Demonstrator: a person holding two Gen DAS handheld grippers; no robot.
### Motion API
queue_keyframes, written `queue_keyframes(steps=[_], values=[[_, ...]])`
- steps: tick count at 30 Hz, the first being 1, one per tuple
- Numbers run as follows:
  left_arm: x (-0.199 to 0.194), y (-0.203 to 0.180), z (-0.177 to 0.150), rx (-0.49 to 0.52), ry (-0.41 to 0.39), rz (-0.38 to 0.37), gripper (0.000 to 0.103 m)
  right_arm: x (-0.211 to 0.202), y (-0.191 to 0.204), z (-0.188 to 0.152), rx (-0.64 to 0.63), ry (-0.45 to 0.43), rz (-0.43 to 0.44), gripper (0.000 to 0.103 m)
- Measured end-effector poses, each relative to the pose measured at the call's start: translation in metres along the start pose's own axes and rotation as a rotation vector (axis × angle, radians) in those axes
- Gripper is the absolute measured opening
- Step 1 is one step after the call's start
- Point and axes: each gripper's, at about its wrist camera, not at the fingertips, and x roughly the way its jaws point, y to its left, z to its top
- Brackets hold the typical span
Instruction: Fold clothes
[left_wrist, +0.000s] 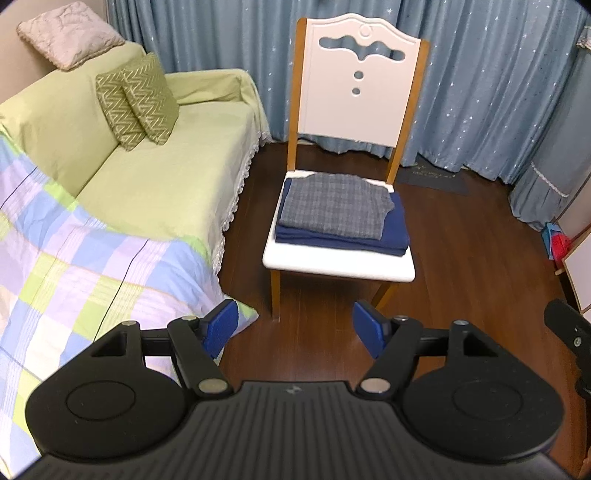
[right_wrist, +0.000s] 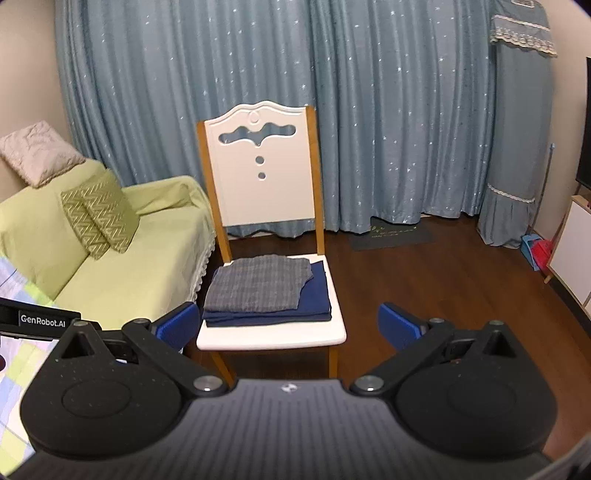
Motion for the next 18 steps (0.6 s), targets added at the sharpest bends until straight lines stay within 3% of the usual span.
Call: queue_keyframes(steps=[11,18], values=[[0.004,-0.038,-0.015,0.033,0.035,0.004,0.071,-0.004,-0.036,-0.005,0.050,0.020,-0.011,0.102],[0.007,-0.047,-0.006,0.052,0.013,0.000,0.071,0.008,-0.049,-0.001,0.101,0.031,-0.005,0.102]])
